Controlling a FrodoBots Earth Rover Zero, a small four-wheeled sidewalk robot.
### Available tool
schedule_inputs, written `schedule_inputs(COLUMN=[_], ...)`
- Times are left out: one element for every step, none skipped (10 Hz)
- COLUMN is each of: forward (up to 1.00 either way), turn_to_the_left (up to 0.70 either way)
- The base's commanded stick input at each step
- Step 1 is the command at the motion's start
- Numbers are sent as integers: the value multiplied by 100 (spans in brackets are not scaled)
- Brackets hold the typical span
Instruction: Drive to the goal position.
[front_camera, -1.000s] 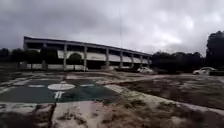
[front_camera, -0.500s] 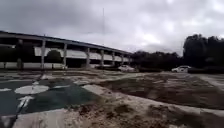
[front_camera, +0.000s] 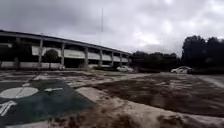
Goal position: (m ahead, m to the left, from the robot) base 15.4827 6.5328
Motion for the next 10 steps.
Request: schedule_inputs(forward=[70,70,70,70,70,70,70,70,70,70], turn_to_the_left=[0,0,0,0,0,0,0,0,0,0])
